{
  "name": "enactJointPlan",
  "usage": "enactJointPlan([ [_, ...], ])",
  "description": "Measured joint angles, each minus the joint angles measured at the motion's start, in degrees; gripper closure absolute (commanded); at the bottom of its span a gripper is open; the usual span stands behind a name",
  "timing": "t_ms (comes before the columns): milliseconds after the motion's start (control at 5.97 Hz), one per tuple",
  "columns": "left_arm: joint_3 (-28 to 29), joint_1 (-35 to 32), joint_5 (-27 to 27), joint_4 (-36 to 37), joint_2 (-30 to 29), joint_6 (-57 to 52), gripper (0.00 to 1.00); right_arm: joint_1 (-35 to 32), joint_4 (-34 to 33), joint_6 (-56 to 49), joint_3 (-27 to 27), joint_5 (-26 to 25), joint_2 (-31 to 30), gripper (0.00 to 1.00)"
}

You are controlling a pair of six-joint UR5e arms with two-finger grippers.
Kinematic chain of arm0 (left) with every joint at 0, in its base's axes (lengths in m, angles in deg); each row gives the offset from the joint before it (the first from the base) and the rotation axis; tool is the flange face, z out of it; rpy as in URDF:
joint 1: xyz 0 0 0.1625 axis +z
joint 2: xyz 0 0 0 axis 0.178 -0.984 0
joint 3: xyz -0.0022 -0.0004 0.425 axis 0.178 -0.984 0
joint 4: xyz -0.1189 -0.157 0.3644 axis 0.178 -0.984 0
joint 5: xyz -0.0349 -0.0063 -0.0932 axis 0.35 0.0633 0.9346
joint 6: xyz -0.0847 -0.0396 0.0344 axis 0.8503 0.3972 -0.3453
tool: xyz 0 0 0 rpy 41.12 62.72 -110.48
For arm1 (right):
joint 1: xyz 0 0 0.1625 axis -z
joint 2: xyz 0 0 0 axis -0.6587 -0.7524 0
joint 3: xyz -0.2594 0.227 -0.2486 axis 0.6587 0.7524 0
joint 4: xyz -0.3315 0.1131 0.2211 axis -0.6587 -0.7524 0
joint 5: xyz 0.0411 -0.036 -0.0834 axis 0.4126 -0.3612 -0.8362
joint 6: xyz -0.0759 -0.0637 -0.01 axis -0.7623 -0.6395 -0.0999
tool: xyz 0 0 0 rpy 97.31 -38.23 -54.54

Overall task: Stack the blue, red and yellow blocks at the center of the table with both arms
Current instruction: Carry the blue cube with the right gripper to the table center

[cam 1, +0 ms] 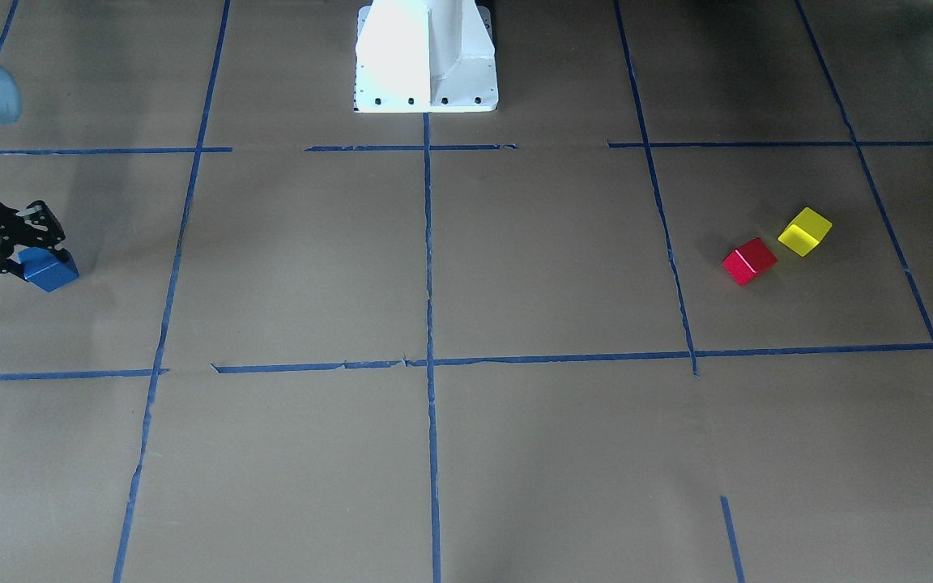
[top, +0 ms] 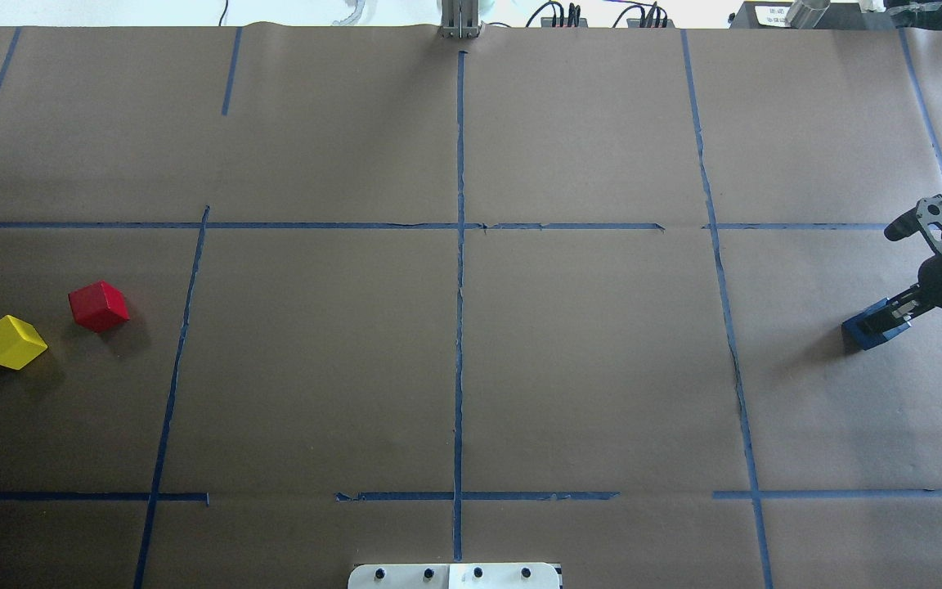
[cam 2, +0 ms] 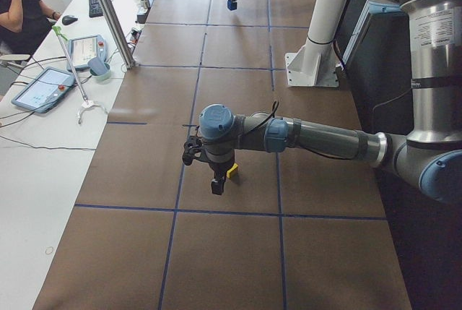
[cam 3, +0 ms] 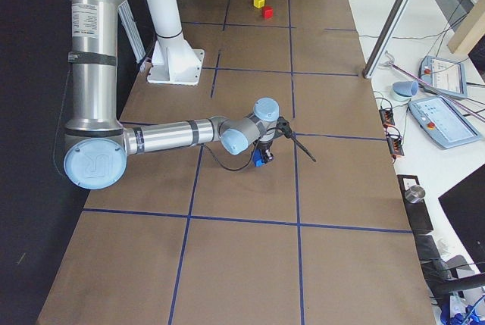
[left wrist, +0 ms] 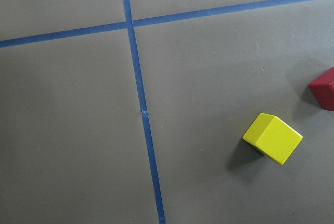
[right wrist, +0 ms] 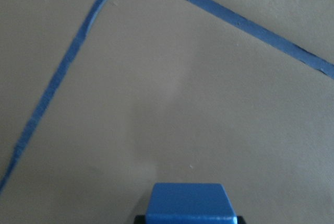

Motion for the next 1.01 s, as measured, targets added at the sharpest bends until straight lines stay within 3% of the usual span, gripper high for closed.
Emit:
enactJointPlan([
  [335,-0.3,0.0,0.1,0.0,0.0,0.0,0.0,7.6,-1.0,23.6,-1.9,-2.8,9.6,1.0],
  [503,-0.4,0.0,0.1,0.0,0.1,0.0,0.0,13.6,-3.7,36.8,-2.4,-8.3,16.4,1.0],
  [838,-0.4,0.0,0.1,0.1,0.1,0.0,0.0,21.8,-16.4,46.0,0.2,-17.2,32.5,1.0],
  [1006,-0.4,-0.1,0.1,0.1,0.1,0.0,0.0,24.0,-19.0,49.1,4.2,-19.7,39.0,1.0],
])
